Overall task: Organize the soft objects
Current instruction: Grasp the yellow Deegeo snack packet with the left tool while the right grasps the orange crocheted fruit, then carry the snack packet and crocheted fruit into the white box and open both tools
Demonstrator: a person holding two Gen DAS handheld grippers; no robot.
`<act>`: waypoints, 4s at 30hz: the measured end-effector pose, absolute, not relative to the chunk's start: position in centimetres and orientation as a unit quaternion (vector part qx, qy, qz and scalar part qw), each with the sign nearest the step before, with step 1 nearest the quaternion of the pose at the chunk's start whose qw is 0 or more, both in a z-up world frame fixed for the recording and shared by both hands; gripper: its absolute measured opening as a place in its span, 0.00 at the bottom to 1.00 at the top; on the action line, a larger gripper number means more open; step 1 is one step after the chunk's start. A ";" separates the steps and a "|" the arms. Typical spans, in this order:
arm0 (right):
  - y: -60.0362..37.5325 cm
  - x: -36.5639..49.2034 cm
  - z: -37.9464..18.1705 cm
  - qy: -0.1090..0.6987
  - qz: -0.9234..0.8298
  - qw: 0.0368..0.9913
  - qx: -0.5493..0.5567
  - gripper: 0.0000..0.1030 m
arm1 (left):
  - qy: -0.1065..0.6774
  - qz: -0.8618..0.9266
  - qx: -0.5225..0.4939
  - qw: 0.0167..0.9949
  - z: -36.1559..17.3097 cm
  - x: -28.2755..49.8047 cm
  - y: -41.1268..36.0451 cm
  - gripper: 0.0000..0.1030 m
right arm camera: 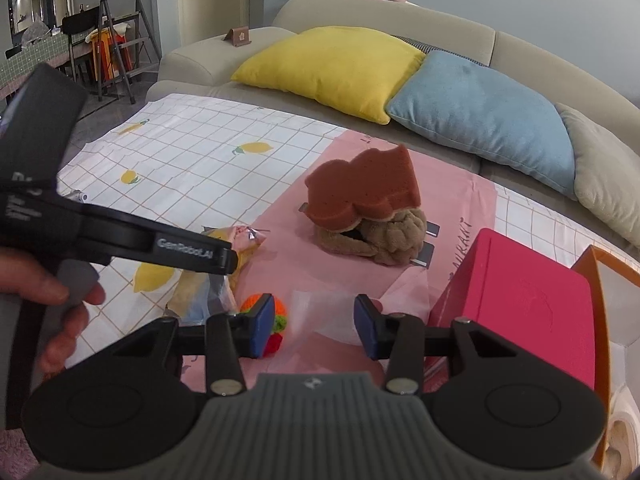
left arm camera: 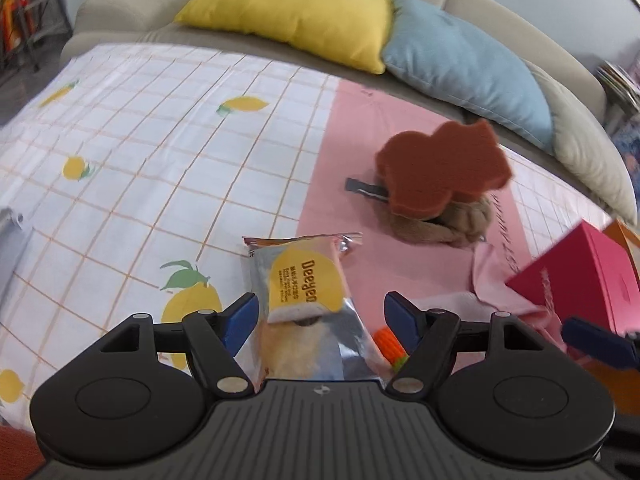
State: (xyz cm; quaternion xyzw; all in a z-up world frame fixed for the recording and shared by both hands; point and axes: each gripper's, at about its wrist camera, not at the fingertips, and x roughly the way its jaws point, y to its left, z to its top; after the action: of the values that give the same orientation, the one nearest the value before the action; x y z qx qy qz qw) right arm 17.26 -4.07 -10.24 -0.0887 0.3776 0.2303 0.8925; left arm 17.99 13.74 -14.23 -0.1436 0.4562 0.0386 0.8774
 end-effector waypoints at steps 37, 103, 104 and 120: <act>2.3 20.5 -16.4 0.451 0.299 0.837 -0.083 0.40 | 0.460 0.041 -0.094 0.882 -14.6 15.7 14.6 0.40; -34.9 10.5 -9.5 0.399 -0.085 0.911 0.062 0.37 | 0.402 -0.337 0.091 0.846 -3.1 14.5 -21.8 0.40; -35.1 10.6 -9.9 0.408 -0.089 0.907 0.049 0.37 | 0.406 -0.339 0.095 0.843 -3.5 14.6 -22.5 0.40; -36.7 10.6 -12.5 0.428 -0.083 0.900 0.029 0.47 | 0.466 -0.330 0.128 0.811 -7.1 15.8 -24.2 0.40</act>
State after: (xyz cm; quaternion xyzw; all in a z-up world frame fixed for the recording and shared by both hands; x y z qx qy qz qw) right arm 10.57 -36.65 -12.51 0.0287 0.4278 -0.0831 0.8996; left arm 15.78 -24.23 -7.07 0.1277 0.4659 -0.3297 0.8111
